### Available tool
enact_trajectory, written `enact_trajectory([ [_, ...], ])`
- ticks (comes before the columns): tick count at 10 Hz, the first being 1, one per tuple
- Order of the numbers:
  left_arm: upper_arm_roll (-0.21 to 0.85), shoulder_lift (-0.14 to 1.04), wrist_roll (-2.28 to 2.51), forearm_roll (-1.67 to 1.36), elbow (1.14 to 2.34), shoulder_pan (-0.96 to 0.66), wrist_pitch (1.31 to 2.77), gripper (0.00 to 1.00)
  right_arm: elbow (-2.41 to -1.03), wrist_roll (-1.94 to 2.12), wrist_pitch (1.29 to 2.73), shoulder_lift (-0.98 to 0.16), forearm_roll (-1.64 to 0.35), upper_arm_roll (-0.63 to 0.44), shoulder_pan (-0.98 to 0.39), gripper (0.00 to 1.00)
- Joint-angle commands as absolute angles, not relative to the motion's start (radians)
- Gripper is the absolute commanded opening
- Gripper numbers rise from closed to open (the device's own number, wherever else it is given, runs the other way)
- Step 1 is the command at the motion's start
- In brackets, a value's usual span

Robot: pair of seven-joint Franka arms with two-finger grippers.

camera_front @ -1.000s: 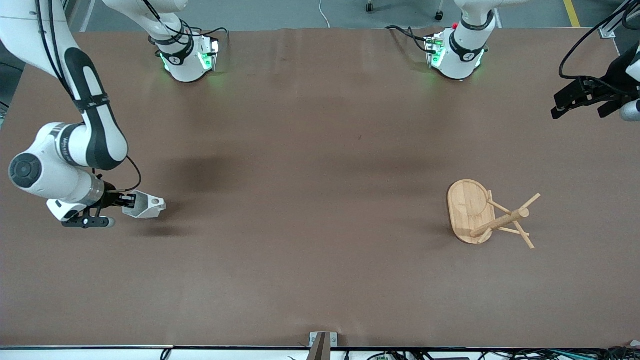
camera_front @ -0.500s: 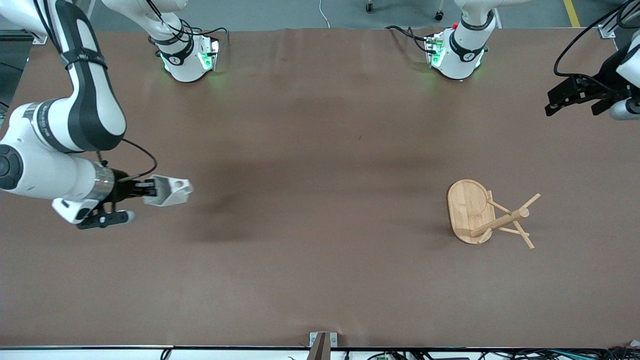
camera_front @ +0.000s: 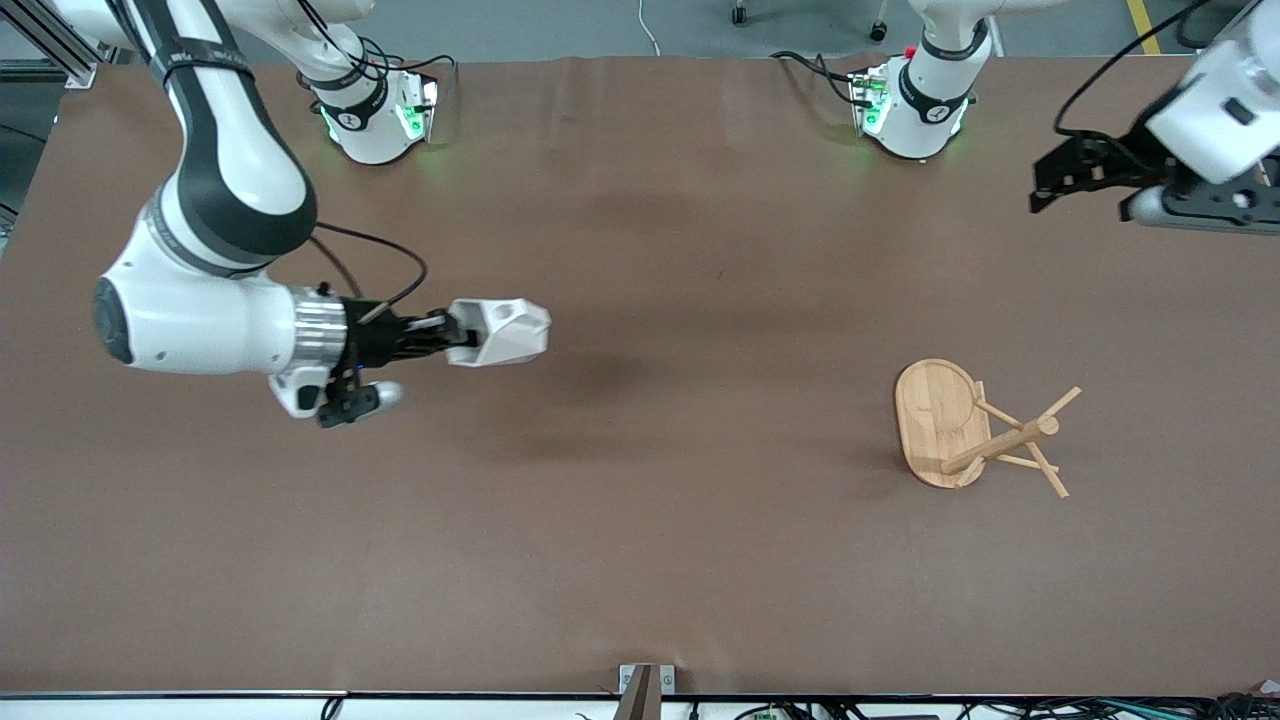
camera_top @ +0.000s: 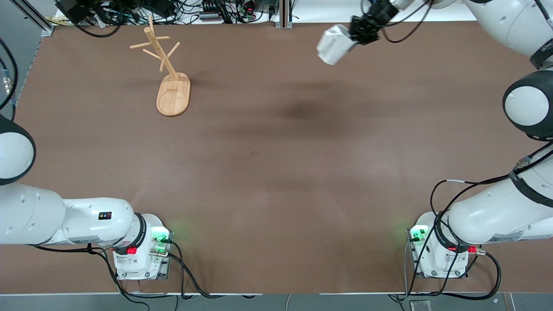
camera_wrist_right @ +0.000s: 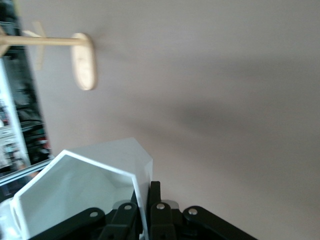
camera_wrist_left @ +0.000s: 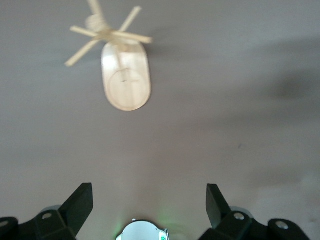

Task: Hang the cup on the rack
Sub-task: 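Lift the cup with the right gripper while the left gripper approaches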

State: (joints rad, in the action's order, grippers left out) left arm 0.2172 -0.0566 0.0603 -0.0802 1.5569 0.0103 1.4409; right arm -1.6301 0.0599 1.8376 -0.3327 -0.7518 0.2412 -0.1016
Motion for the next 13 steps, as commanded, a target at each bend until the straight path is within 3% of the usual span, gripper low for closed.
enact_trajectory([
  [1,0.268,-0.002,0.063,-0.084,1.572,-0.090,1.506,1.00,-1.631,0.074,1.858,-0.327,-0.941,0.244,-0.164,0.01],
  [7,0.285,0.029,-0.136,-0.264,1.615,-0.284,1.738,1.00,-1.638,0.048,1.852,-0.327,-1.135,0.333,-0.204,0.01],
  [13,0.351,-0.024,-0.359,-0.342,1.626,-0.285,1.747,1.00,-1.608,0.000,1.882,-0.324,-1.163,0.405,-0.204,0.02],
])
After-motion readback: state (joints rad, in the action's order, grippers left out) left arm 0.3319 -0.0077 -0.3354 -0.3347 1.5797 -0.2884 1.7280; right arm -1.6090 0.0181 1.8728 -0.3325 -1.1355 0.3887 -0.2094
